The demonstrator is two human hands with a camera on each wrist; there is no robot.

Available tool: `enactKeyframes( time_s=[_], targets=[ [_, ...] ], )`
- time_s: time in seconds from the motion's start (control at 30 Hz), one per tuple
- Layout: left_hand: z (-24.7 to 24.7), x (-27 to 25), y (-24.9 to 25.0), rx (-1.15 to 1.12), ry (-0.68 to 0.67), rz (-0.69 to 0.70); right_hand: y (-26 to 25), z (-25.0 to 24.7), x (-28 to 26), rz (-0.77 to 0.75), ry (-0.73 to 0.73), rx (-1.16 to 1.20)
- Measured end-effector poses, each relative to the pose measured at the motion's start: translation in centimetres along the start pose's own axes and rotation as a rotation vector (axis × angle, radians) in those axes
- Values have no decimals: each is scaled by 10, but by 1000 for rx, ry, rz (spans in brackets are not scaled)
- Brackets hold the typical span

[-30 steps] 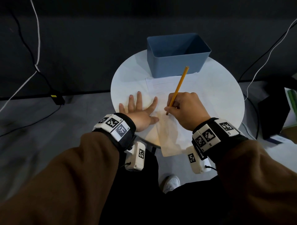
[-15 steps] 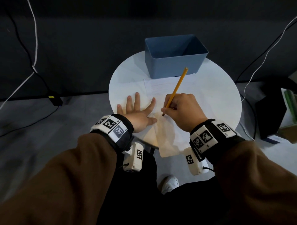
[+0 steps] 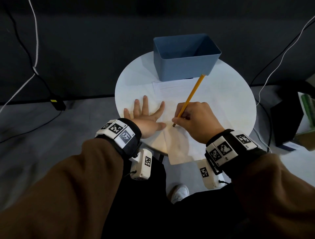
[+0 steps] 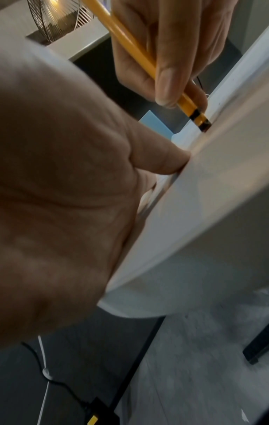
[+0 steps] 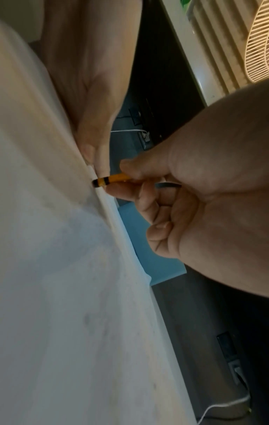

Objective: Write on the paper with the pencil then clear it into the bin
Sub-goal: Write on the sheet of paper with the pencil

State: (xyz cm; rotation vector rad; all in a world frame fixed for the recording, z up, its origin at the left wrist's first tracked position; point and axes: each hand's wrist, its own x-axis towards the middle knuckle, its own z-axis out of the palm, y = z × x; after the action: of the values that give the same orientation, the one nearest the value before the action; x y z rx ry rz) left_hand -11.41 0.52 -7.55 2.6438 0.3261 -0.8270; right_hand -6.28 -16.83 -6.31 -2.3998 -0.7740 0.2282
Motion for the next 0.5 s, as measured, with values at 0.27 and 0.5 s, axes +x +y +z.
enactKeyframes(
  time_s=[0.27,0.5],
  targets=[
    [-1,0,-1,-48,-3,10,9,-8,2,46,89,-18],
    [0,1,-3,-35,1,8,10,-4,2,56,70,-16]
  ],
)
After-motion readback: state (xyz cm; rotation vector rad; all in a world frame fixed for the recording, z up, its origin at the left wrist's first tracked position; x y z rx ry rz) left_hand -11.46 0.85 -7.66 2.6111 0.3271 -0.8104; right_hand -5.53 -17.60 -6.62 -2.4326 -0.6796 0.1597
